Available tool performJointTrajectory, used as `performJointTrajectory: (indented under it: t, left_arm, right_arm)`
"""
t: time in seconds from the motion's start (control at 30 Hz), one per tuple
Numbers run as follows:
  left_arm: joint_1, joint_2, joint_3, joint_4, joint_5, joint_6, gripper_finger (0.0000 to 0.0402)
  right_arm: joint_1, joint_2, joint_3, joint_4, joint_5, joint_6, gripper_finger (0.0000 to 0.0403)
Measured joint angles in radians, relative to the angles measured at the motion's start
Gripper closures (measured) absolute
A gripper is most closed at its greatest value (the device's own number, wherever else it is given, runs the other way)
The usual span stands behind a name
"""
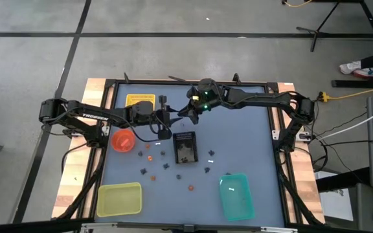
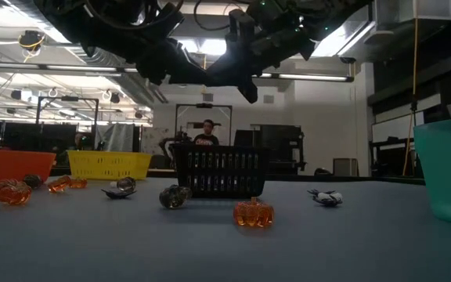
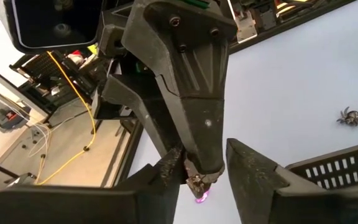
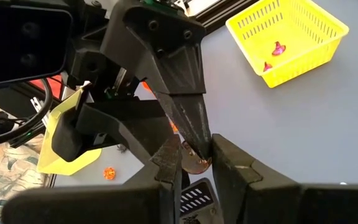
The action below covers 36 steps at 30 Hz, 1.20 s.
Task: Sort Halloween decoration
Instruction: Put the black skull toy into the bottom yellow bin
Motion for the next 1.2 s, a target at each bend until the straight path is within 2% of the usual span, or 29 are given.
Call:
performJointTrajectory:
  t: [0.43,1.2]
  left_arm:
    - [0.001,0.000,0.000,-0.002,-0.018,-0.001,0.0328]
    - [0.001,0.000,0.000,-0.005,-0.016,0.027,0.0278]
  right_arm:
    - [0.001,0.000,0.000,-0.002,0.002,0.000,0.0338]
    - [0.000,0.000,0.000,0.002,0.003,0.101,0.0338]
